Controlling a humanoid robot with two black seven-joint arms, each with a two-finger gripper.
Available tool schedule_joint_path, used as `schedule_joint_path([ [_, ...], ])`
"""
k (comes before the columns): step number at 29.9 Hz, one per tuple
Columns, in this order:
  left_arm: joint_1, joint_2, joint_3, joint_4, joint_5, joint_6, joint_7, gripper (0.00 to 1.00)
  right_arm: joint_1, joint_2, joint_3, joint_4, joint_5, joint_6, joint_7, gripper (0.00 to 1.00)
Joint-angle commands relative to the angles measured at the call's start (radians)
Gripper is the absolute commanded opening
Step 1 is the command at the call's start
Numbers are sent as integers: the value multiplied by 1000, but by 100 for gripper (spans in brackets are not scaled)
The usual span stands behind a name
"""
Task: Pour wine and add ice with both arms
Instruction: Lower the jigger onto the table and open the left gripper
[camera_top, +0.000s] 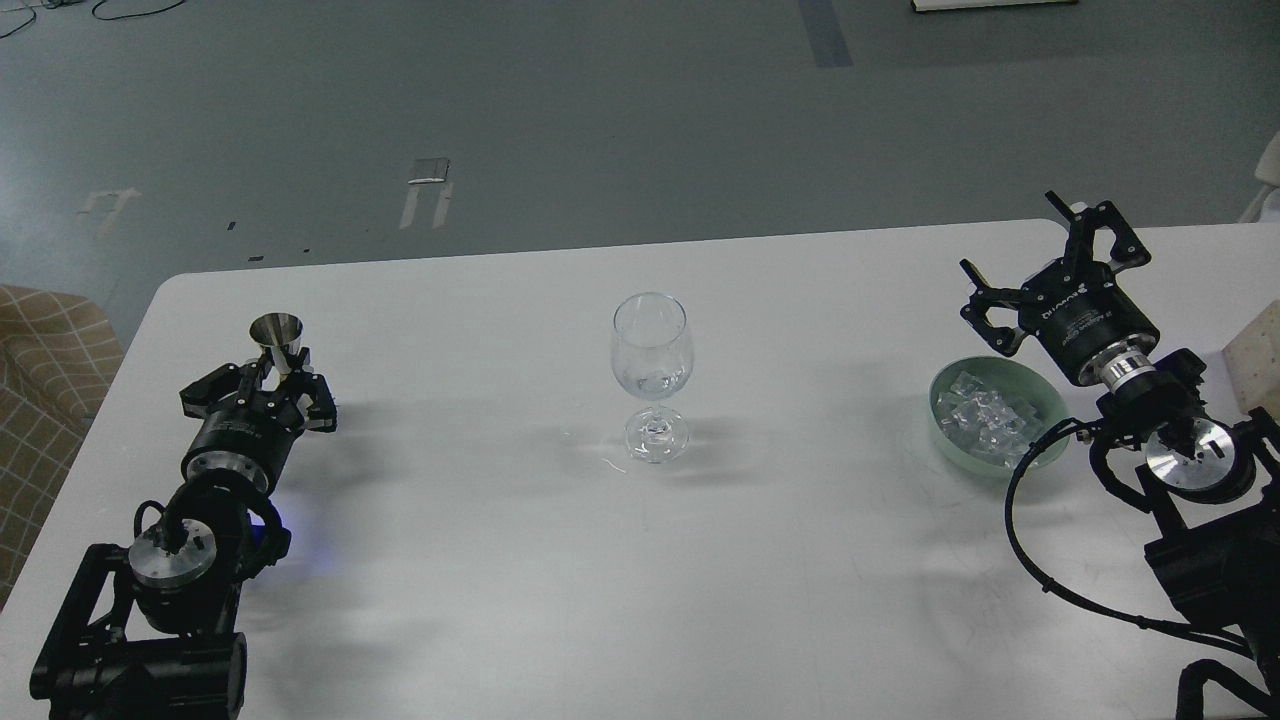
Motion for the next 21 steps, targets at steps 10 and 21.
schedule_joint_path([
  [10,8,0,0,0,2,-14,0,34,1,0,0,-5,0,0,-1,100],
  [21,11,-2,2,0,2,-21,2,38,1,0,0,-7,0,0,0,100],
])
